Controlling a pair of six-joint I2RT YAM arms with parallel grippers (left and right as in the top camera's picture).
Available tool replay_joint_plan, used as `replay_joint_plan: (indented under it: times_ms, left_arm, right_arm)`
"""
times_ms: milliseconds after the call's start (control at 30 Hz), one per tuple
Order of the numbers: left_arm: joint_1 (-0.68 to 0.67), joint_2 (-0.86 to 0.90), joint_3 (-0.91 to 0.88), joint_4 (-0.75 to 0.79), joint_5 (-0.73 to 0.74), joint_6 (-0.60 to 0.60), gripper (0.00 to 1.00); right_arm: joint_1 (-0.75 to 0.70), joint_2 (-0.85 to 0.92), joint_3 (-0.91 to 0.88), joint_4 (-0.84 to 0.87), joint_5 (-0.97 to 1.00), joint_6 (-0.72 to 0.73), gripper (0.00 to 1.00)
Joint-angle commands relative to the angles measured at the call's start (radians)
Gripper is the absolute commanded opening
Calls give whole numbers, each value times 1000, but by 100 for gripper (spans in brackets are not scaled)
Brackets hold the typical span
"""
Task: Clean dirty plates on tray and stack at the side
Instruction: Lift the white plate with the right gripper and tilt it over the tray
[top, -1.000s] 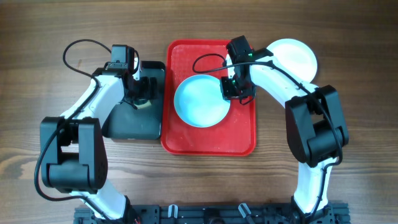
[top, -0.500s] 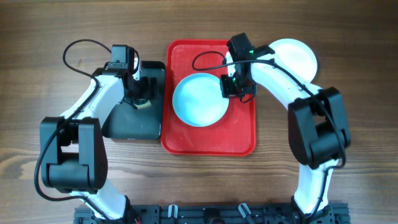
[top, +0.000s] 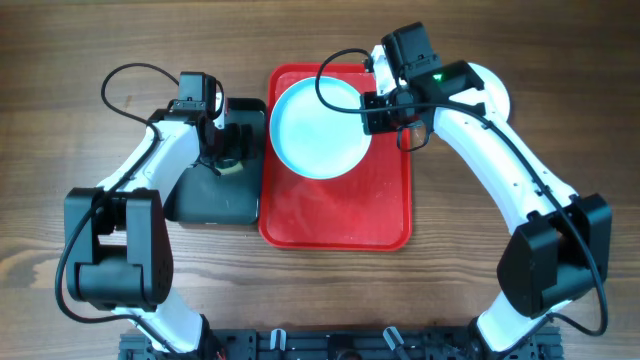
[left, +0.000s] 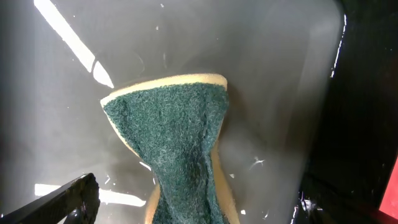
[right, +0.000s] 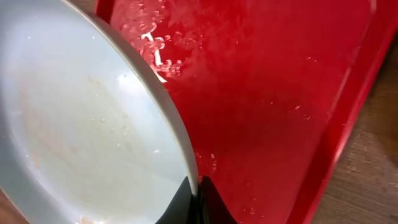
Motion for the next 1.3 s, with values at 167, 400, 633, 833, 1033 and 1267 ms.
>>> replay_joint_plan:
  times_ms: [167,400,633,833,1033,1267]
  left_arm:
    - [5,11,-3,4,-10,5,100]
    - [5,11,-3,4,-10,5,100]
    - [5,11,-3,4,-10,5,100]
    - [5,11,-3,4,-10,5,100]
    - [5,11,-3,4,-10,5,100]
    - [5,11,-3,4,-10,5,100]
  right_arm:
    - [0,-19,18,23,128,-16,4]
    - [0,-19,17,47,131,-16,4]
    - [0,-19,17,81,158,-14,4]
    - [0,-19,15,138,188,-14,4]
    - [0,-19,10,121,180,-13,4]
    - [1,-19,10,158,258,-13,4]
